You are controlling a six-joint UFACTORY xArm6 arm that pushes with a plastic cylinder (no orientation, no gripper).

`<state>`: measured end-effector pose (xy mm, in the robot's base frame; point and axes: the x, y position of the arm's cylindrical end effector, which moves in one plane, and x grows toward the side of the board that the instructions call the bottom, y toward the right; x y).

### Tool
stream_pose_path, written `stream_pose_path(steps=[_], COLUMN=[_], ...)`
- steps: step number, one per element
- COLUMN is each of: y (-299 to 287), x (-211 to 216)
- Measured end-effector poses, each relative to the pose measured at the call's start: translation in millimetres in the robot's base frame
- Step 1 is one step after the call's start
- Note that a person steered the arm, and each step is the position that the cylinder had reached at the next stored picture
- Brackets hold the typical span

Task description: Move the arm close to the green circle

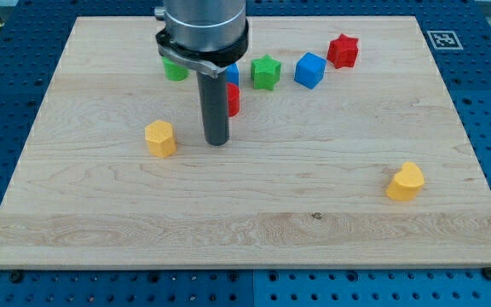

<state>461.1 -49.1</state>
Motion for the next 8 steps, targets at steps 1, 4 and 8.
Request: stream_pose_path(steps=[1,4,8], y=[-11,-48,-64], x=[1,8,-73])
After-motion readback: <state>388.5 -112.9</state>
